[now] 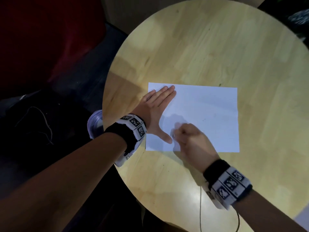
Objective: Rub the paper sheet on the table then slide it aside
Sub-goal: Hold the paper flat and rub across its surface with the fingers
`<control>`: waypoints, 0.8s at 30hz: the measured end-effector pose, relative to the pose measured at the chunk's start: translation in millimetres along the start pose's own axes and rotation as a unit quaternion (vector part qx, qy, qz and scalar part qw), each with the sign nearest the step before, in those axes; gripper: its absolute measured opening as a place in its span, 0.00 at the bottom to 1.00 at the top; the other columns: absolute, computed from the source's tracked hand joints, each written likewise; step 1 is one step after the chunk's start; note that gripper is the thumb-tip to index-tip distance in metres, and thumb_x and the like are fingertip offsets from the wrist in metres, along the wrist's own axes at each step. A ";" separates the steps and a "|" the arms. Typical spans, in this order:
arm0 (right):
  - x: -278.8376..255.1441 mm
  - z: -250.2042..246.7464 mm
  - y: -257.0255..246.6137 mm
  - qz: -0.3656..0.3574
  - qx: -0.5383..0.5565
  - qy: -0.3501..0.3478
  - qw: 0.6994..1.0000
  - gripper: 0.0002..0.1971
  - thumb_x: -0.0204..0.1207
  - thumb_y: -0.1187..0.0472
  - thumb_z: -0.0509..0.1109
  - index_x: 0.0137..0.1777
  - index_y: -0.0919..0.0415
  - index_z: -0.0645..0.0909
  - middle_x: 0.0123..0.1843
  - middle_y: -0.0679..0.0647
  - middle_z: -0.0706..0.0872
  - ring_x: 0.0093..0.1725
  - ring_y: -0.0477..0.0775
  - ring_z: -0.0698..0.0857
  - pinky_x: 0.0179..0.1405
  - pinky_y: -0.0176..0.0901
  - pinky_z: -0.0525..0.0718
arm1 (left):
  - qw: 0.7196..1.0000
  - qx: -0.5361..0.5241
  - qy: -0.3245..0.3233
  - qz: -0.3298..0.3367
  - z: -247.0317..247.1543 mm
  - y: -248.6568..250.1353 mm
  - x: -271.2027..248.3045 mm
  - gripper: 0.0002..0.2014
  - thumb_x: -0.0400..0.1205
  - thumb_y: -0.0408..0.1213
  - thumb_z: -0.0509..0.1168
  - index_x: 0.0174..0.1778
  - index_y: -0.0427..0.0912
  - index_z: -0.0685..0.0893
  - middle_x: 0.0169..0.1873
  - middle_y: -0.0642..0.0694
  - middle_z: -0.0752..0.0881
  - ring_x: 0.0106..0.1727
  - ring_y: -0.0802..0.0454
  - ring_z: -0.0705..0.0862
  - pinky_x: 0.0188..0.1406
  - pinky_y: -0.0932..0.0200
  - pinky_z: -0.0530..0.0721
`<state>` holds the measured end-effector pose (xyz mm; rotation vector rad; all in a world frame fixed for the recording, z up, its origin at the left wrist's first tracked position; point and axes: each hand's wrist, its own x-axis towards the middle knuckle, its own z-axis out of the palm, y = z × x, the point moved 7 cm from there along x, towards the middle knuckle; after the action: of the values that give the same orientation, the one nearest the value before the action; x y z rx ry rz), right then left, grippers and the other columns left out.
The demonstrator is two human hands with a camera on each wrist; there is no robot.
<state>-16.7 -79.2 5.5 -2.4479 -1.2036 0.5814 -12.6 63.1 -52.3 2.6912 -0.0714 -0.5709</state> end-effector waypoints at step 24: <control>24.7 6.1 -1.2 -0.014 0.033 0.009 0.999 0.04 0.71 0.67 0.64 0.42 0.62 0.81 0.43 0.56 0.81 0.42 0.61 0.81 0.34 0.54 0.85 | 1.000 -0.006 0.001 -0.002 -0.1 0.8 -0.1 0.77 0.56 0.83 0.71 0.90 0.46 0.36 0.89 0.53 0.33 0.89 0.55 0.32 0.86 0.52 0.32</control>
<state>-6.9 -57.8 -4.2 -2.3724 -1.1918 0.5799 -12.6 62.5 -51.8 2.6808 -0.0633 -0.5684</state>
